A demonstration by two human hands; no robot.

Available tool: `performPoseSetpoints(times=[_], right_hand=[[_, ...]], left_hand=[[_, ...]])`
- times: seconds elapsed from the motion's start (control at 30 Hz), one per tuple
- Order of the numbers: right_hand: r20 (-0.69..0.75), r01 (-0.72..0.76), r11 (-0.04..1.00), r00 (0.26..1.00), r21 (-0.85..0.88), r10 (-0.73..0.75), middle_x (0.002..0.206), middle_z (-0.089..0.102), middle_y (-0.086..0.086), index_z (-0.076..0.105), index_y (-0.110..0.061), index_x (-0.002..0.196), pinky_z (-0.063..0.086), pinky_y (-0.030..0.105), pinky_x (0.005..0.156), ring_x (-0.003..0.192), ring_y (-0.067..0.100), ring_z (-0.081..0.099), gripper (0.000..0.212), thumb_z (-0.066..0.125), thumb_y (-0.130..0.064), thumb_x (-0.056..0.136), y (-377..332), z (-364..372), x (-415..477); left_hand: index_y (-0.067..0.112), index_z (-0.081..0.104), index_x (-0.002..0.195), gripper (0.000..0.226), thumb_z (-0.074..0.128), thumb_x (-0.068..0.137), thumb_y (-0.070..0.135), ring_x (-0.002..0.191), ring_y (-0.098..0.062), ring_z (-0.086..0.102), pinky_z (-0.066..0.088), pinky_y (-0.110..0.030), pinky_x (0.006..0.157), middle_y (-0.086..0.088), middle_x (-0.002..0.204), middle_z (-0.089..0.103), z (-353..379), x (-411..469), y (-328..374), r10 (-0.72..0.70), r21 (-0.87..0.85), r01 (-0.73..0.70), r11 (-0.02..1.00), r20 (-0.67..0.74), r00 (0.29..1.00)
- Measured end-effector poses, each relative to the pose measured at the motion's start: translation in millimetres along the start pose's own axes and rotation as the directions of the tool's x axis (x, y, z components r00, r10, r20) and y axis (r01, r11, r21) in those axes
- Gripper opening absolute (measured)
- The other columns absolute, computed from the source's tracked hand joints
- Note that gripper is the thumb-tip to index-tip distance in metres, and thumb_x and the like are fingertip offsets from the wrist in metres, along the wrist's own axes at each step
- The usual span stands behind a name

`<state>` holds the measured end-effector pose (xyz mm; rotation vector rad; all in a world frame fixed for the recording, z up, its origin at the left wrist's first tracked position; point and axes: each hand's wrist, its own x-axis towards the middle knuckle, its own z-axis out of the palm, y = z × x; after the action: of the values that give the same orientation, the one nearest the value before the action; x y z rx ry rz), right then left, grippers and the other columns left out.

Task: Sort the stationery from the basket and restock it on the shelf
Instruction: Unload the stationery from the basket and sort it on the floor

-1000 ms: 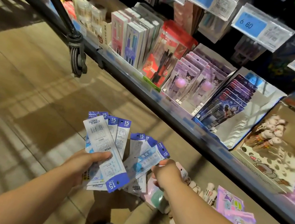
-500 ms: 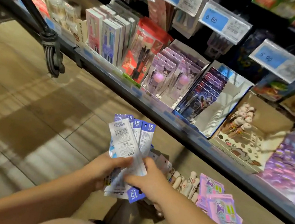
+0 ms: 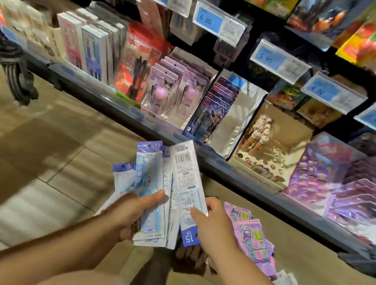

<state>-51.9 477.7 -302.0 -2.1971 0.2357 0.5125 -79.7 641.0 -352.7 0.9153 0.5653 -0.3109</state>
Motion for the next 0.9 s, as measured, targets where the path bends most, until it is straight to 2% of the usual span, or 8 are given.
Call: performPoseSetpoints(times=[0.1, 0.23, 0.4, 0.53, 0.67, 0.73, 0.8, 0.9], right_hand=[[-0.052, 0.03, 0.992, 0.998, -0.121, -0.037, 0.098, 0.065, -0.005, 0.048, -0.032, 0.093, 0.051, 0.038, 0.082, 0.094, 0.023, 0.062, 0.014, 0.057, -0.021, 0.09, 5, -7, -10], [0.052, 0.03, 0.98, 0.998, -0.197, -0.02, 0.093, 0.061, 0.001, 0.042, -0.027, 0.094, 0.05, 0.032, 0.057, 0.077, 0.027, 0.063, 0.011, 0.048, -0.019, 0.091, 8, -7, -25], [0.244, 0.062, 0.984, 0.97, -0.169, -0.019, 0.111, 0.06, 0.001, 0.04, -0.022, 0.11, 0.05, 0.037, 0.087, 0.1, 0.022, 0.061, 0.021, 0.047, -0.037, 0.097, 3, -3, -36], [0.353, 0.039, 0.991, 0.936, -0.127, 0.009, 0.117, 0.057, -0.003, 0.034, -0.026, 0.124, 0.042, 0.027, 0.079, 0.1, 0.017, 0.057, 0.036, 0.041, -0.049, 0.098, 2, -1, -40], [0.258, 0.029, 0.992, 0.966, -0.121, 0.003, 0.119, 0.054, -0.001, 0.03, -0.03, 0.133, 0.039, 0.024, 0.074, 0.098, 0.017, 0.051, 0.048, 0.043, -0.055, 0.095, 6, -1, -37], [0.156, 0.011, 0.989, 0.988, -0.145, 0.012, 0.123, 0.056, -0.002, 0.032, -0.028, 0.137, 0.041, 0.025, 0.082, 0.104, 0.018, 0.054, 0.055, 0.046, -0.058, 0.093, 9, -1, -31], [0.068, -0.001, 0.987, 0.998, -0.16, 0.012, 0.119, 0.061, -0.004, 0.041, -0.027, 0.129, 0.047, 0.031, 0.085, 0.102, 0.018, 0.059, 0.052, 0.053, -0.057, 0.089, 13, 1, -24], [0.018, 0.0, 0.996, 1.0, -0.094, 0.002, 0.104, 0.064, -0.003, 0.051, -0.026, 0.106, 0.048, 0.027, 0.068, 0.086, 0.016, 0.061, 0.024, 0.057, -0.044, 0.093, 12, 6, -15]], left_hand=[[0.004, 0.063, 0.116, 0.023, 0.058, 0.094, 0.003, 0.072, -0.023, 0.074, 0.058, -0.031, 0.052, -0.011, 0.086, 0.076, 12, -6, -3, -0.01, 0.017, 0.01, 1.0, 0.005, 1.0], [0.009, 0.062, 0.112, 0.019, 0.06, 0.094, 0.012, 0.066, -0.024, 0.074, 0.057, -0.033, 0.049, -0.01, 0.08, 0.076, 19, -14, -6, -0.01, 0.068, 0.011, 0.998, -0.014, 1.0], [0.014, 0.06, 0.116, 0.027, 0.062, 0.093, 0.027, 0.074, -0.029, 0.074, 0.058, -0.038, 0.058, -0.013, 0.091, 0.076, 17, -16, -9, 0.002, 0.105, 0.003, 0.995, -0.051, 0.999], [0.013, 0.059, 0.119, 0.037, 0.062, 0.088, 0.031, 0.084, -0.03, 0.074, 0.059, -0.039, 0.067, -0.013, 0.1, 0.075, 17, -17, -11, 0.025, 0.109, -0.025, 0.994, 0.004, 1.0], [0.015, 0.058, 0.124, 0.052, 0.062, 0.08, 0.04, 0.098, -0.034, 0.071, 0.058, -0.048, 0.081, -0.015, 0.11, 0.072, 15, -11, -13, 0.038, 0.096, -0.041, 0.995, 0.033, 0.999], [0.017, 0.057, 0.127, 0.053, 0.06, 0.081, 0.044, 0.101, -0.033, 0.07, 0.056, -0.051, 0.084, -0.013, 0.112, 0.072, 18, -8, -13, 0.042, 0.057, -0.045, 0.997, 0.056, 0.998], [0.019, 0.059, 0.119, 0.047, 0.058, 0.079, 0.045, 0.09, -0.023, 0.074, 0.06, -0.041, 0.072, -0.006, 0.102, 0.076, 20, -7, -13, 0.07, 0.027, -0.071, 0.997, 0.049, 0.996], [0.017, 0.061, 0.11, 0.033, 0.052, 0.091, 0.042, 0.077, -0.02, 0.075, 0.059, -0.034, 0.058, -0.006, 0.091, 0.077, 14, -3, -13, 0.039, -0.006, -0.04, 0.999, -0.052, 0.998]])
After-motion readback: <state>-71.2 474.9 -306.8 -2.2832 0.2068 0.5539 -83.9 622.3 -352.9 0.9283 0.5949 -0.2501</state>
